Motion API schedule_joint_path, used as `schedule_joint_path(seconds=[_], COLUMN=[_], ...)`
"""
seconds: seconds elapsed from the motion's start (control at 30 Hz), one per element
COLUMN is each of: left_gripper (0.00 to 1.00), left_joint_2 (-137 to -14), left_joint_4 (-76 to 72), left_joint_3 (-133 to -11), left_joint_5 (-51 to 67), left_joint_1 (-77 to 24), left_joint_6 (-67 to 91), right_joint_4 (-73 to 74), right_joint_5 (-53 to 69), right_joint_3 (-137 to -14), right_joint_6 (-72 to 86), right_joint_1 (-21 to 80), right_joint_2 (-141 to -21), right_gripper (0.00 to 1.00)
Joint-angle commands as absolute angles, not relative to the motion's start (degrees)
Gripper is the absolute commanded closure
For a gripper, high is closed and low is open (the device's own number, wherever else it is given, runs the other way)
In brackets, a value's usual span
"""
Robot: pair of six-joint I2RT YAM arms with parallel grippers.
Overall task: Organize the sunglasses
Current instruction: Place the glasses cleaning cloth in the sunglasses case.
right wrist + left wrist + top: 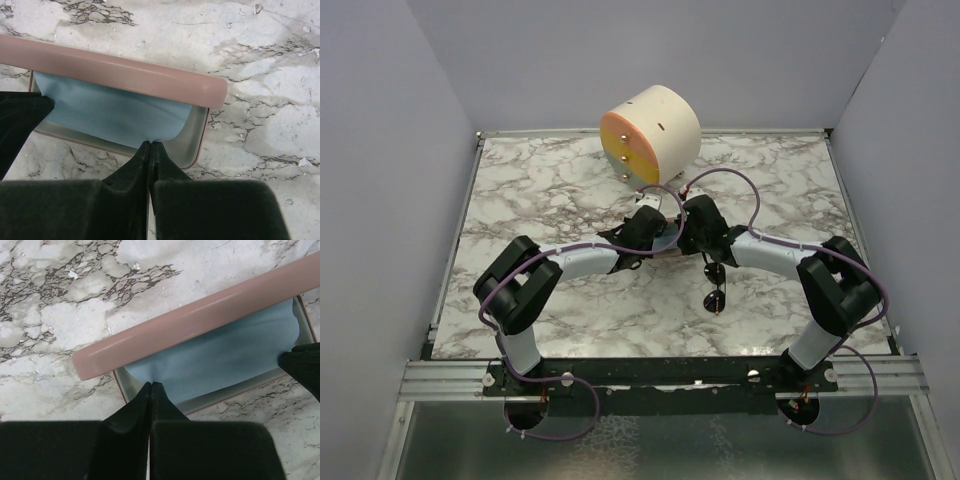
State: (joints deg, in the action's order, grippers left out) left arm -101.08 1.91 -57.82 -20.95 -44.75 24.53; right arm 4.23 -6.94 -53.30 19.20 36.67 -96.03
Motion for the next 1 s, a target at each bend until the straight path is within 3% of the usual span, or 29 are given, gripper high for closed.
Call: schedule_joint_path(seconds=[0.0,0.97], left_gripper=[1.0,1.0], left_joint_2=[-101.46,-103.09], left_joint_4=[2.21,2.44], left_joint_3=[-57.3,-57.6], left_joint_5=[-20.16,-18.41], left_joint_1=[-44.71,-44.68], left_joint_6=[24.94,26.06], right_joint_4=[5.4,5.81], right_joint_5=[-8.75,-8.07], right_joint_3=[-54.3,-54.08], right_joint_6=[18.73,18.81], right_joint_1=[36.47,36.47], right_joint_2=[-96.76,-98.68], right_gripper=[0.99,0.99])
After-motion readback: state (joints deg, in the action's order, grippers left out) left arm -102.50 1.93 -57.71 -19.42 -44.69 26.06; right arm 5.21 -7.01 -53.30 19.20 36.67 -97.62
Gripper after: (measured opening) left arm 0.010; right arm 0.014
